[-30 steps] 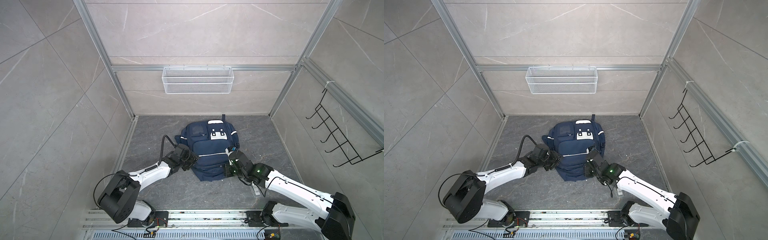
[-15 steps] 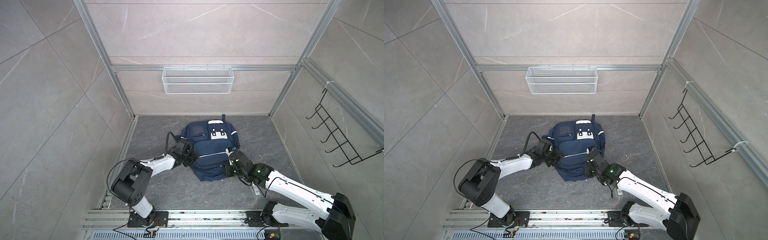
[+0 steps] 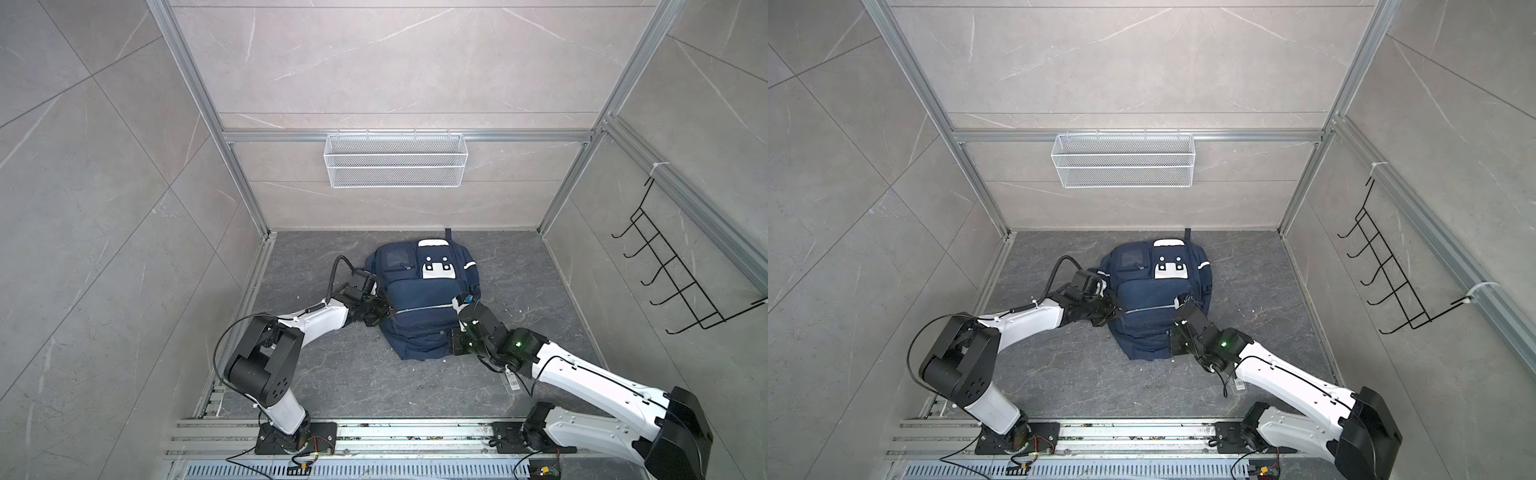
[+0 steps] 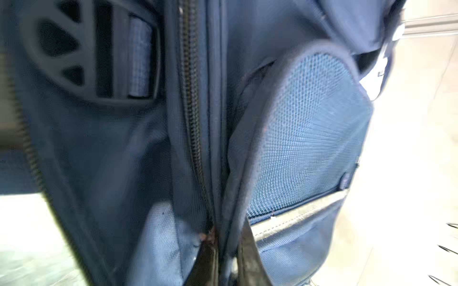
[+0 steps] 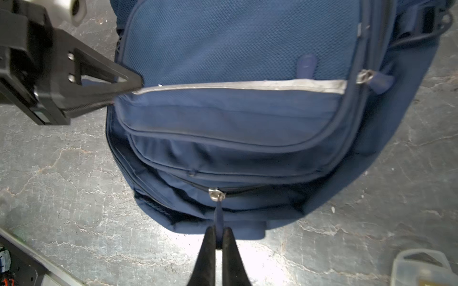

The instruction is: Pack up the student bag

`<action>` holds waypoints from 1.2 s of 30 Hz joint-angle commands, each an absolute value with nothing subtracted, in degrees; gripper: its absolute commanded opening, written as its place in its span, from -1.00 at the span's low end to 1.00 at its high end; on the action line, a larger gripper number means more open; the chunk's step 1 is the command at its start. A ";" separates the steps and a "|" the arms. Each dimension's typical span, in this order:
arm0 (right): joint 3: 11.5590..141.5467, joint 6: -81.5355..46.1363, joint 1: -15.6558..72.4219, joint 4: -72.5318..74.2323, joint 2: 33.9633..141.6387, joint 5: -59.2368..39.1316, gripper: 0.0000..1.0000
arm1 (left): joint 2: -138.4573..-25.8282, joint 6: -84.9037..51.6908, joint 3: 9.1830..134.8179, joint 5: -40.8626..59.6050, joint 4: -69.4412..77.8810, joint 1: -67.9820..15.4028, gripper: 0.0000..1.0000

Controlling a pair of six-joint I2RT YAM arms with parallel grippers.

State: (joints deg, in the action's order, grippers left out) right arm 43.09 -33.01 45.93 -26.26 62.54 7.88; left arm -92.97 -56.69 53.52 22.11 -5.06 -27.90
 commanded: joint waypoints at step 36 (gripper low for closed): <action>41.33 -30.84 55.72 -6.69 69.57 7.52 -1.00 | -107.04 -41.91 81.57 19.25 -23.29 -9.45 -0.49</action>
State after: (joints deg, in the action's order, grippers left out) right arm 38.20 -29.39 52.82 -7.38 65.95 7.97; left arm -106.96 -41.21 77.30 27.27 -27.75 -11.09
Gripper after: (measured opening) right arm 0.074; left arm 0.226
